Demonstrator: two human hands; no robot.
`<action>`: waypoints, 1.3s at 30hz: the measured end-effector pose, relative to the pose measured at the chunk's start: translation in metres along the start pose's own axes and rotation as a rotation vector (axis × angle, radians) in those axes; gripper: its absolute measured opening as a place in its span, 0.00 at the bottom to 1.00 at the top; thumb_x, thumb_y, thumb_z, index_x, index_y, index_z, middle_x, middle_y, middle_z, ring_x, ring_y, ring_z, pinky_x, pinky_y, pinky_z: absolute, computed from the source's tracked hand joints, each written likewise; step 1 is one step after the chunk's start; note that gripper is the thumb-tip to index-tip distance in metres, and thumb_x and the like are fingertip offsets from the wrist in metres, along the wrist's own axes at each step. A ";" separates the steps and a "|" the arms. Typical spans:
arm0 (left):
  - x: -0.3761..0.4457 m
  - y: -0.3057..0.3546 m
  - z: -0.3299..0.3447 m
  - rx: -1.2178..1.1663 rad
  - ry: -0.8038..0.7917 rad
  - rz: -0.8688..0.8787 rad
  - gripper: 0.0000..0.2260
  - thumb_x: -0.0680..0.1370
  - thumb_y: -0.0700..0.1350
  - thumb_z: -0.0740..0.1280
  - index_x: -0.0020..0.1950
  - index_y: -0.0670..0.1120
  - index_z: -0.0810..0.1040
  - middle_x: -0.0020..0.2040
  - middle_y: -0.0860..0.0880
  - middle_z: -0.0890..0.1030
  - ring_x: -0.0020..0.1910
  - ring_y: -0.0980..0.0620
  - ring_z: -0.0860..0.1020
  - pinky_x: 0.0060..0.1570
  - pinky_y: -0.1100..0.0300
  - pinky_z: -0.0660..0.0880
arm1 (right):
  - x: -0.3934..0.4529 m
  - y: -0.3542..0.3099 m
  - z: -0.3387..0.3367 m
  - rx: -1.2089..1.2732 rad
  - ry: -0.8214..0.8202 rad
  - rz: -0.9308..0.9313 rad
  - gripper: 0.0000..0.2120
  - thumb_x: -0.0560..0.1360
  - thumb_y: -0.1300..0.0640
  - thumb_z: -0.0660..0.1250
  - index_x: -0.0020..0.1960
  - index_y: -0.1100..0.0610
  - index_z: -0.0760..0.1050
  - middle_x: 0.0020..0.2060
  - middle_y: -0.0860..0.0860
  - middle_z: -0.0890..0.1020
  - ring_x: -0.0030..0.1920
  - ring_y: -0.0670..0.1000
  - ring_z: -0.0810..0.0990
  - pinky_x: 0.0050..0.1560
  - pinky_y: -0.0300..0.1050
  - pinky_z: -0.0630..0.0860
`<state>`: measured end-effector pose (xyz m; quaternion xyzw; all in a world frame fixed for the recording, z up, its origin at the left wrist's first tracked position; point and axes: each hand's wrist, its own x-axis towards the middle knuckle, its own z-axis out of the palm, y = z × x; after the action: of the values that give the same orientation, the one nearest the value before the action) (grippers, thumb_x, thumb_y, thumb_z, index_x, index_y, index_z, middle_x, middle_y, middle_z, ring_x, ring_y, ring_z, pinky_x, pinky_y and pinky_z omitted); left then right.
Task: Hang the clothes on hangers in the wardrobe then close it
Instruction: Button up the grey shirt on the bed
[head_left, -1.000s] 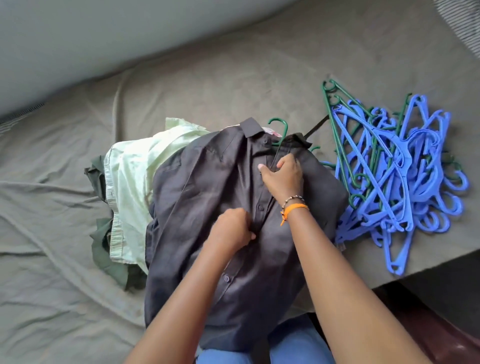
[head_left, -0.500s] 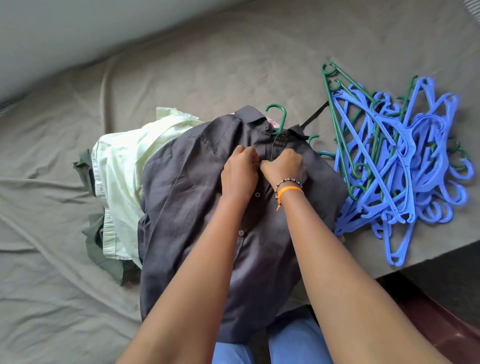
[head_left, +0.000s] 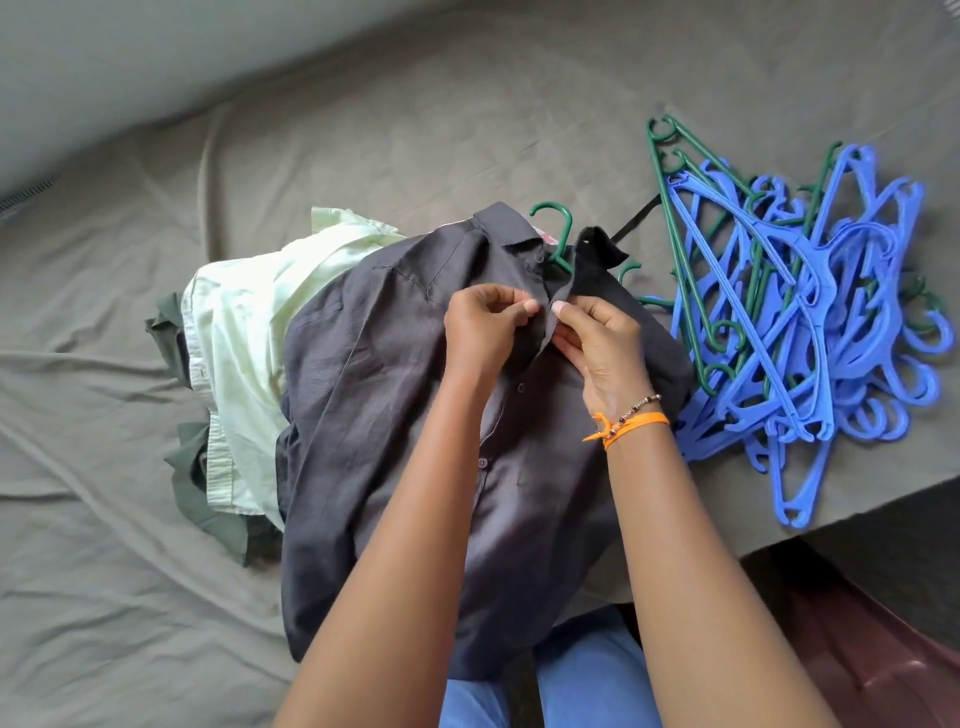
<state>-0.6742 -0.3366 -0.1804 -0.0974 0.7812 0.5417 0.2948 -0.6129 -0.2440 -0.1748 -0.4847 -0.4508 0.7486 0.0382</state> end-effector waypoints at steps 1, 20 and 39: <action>0.000 0.000 0.000 -0.005 -0.010 0.005 0.10 0.71 0.36 0.72 0.35 0.49 0.80 0.31 0.49 0.80 0.31 0.56 0.76 0.39 0.62 0.73 | -0.001 0.000 0.000 -0.005 0.005 -0.014 0.10 0.74 0.66 0.67 0.37 0.56 0.76 0.30 0.49 0.76 0.32 0.43 0.75 0.40 0.34 0.77; -0.004 -0.008 0.003 0.034 -0.020 0.005 0.11 0.71 0.35 0.71 0.35 0.50 0.81 0.33 0.49 0.82 0.33 0.54 0.78 0.42 0.58 0.77 | -0.005 0.013 -0.006 -0.180 -0.010 -0.180 0.08 0.73 0.70 0.66 0.42 0.60 0.79 0.34 0.53 0.81 0.37 0.47 0.80 0.44 0.40 0.80; -0.002 -0.013 0.000 0.137 -0.047 0.034 0.11 0.71 0.36 0.72 0.36 0.51 0.78 0.32 0.51 0.80 0.31 0.55 0.76 0.39 0.60 0.73 | 0.007 0.016 -0.010 -0.372 -0.066 -0.185 0.10 0.71 0.69 0.70 0.37 0.56 0.76 0.30 0.52 0.78 0.29 0.42 0.76 0.35 0.34 0.76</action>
<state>-0.6667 -0.3421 -0.1898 -0.0510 0.8110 0.4938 0.3097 -0.6033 -0.2436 -0.1924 -0.4153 -0.6248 0.6612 0.0016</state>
